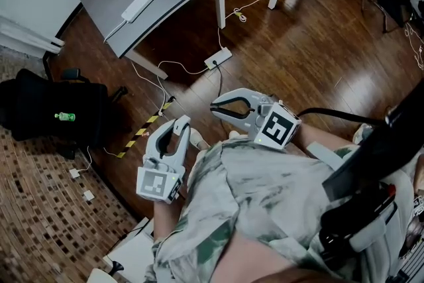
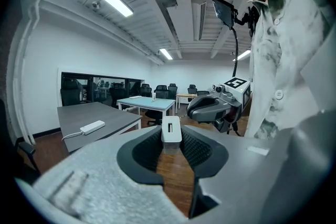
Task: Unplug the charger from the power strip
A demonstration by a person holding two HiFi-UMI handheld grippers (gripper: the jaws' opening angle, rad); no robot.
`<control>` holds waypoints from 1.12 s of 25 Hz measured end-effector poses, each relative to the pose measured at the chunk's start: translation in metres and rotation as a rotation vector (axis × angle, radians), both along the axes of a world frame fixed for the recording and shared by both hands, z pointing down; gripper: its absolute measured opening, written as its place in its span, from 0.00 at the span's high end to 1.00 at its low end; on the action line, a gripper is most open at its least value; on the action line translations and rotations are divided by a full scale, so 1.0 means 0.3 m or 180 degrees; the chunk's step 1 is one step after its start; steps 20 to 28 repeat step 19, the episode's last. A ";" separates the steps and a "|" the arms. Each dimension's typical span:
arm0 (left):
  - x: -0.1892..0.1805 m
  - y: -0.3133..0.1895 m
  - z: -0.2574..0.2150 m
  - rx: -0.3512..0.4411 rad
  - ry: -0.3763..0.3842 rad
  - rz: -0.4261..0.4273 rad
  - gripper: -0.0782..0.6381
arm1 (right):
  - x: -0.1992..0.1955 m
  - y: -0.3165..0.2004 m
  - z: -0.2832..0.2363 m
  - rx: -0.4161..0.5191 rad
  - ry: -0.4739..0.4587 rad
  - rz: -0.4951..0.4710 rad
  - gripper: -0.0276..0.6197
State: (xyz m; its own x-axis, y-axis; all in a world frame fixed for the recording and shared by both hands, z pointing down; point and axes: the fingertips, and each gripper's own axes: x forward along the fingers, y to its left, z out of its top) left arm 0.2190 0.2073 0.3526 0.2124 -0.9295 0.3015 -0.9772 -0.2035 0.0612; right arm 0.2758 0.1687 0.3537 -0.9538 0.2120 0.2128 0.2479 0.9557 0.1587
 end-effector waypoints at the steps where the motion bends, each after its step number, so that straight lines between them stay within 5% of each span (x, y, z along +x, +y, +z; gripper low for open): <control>1: 0.003 -0.002 0.002 -0.0001 0.0002 -0.0002 0.74 | 0.003 -0.002 0.000 0.0006 -0.0002 -0.0002 0.91; 28: 0.033 -0.098 0.011 -0.0024 -0.0036 0.0109 0.74 | 0.031 -0.087 0.039 -0.0002 0.0059 0.0098 0.92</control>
